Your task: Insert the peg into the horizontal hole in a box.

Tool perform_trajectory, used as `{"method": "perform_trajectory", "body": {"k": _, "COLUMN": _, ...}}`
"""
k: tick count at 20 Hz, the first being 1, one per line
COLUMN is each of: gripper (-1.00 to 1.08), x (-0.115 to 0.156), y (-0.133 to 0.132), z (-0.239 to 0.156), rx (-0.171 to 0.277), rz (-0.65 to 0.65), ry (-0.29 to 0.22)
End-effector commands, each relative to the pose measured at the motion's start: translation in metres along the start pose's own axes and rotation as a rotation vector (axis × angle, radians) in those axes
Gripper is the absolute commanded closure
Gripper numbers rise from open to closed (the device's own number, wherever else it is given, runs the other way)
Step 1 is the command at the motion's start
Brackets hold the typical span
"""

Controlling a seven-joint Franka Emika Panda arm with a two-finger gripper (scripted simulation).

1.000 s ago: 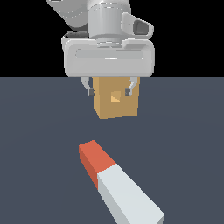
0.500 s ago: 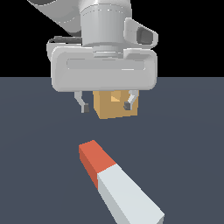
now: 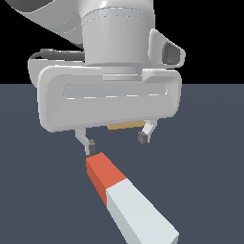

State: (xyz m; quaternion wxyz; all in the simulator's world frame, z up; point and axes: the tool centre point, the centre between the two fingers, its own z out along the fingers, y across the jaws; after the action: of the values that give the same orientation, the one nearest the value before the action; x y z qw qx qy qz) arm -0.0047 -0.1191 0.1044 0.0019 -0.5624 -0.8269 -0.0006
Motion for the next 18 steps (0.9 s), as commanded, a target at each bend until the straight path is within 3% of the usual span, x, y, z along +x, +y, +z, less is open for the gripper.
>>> {"method": "perform_trajectory", "body": {"k": 1, "gripper": -0.92, "x": -0.014, "y": -0.002, "z": 0.007, "rx": 0.0, "rz": -0.047, "ry": -0.001}}
{"method": "perform_trajectory", "body": {"k": 10, "gripper": -0.92, "x": -0.053, "y": -0.003, "z": 0.027, "rx": -0.001, "rz": -0.172, "ry": -0.003}}
{"method": "perform_trajectory", "body": {"k": 18, "gripper": -0.92, "x": -0.068, "y": -0.001, "z": 0.034, "rx": -0.001, "rz": -0.22, "ry": -0.004}}
